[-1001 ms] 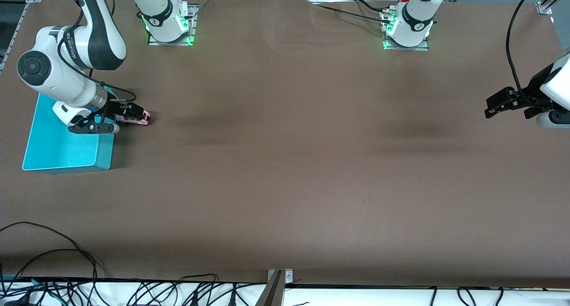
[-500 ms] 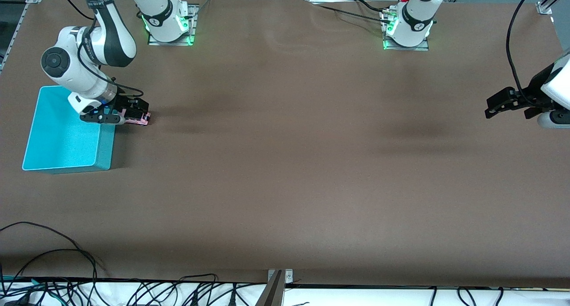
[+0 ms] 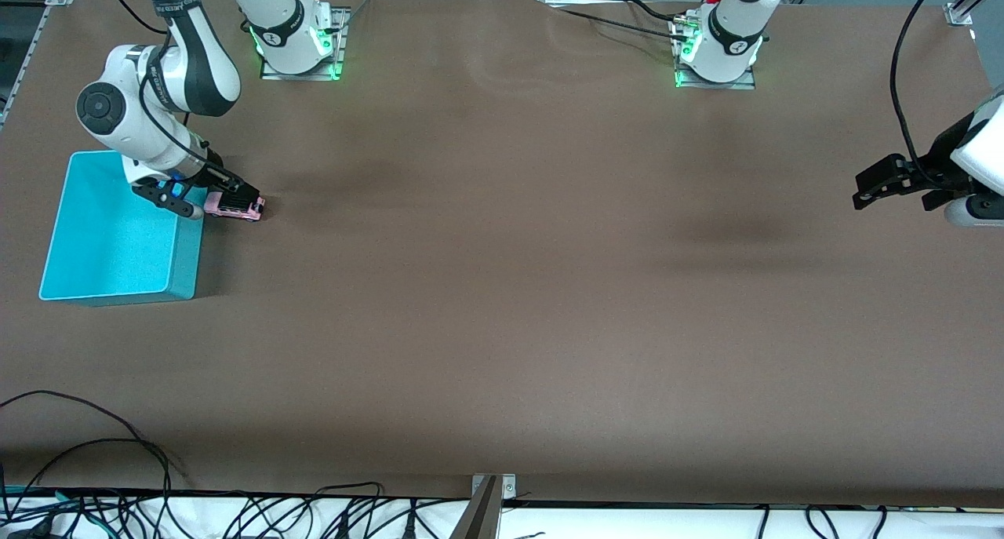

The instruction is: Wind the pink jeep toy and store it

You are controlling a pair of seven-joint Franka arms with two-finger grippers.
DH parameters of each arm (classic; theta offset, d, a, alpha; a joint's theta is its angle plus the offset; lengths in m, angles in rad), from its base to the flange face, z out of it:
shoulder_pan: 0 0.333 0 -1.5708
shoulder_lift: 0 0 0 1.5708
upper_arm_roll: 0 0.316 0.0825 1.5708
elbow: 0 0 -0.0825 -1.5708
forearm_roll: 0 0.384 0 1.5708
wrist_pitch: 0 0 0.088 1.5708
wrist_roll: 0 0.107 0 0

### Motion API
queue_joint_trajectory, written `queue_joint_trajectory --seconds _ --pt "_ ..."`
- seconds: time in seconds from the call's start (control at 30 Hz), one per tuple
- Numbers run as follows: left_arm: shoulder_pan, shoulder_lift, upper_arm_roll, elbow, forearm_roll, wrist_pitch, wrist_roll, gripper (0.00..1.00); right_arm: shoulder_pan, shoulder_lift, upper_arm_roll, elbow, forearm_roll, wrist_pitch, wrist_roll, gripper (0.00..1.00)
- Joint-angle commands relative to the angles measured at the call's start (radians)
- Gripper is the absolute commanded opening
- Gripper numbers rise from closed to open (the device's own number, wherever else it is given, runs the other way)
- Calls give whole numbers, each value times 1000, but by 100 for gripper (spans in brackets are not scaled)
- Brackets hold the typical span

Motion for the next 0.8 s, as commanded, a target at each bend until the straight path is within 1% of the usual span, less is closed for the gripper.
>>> queue_joint_trajectory --seconds 0.0,0.13,0.27,0.47,0.6,0.77 --pt "-6 17 8 31 -19 -5 22 100 -5 -35 4 -34 -15 35 212 100" --pt "-7 23 8 31 -19 -5 22 100 -6 -31 1 -36 -16 40 263 100" --pt "-7 23 8 31 -19 -5 22 100 -6 -28 -32 -36 -15 57 324 100" --pt "-9 23 6 31 -17 -5 22 100 -6 -1 -33 -37 -19 100 484 100" --pt "-12 23 5 33 -17 -5 22 100 -8 7 -39 -54 -19 115 495 100" --pt "-12 23 5 33 -19 -5 22 100 -8 31 -49 -93 -19 206 502 100"
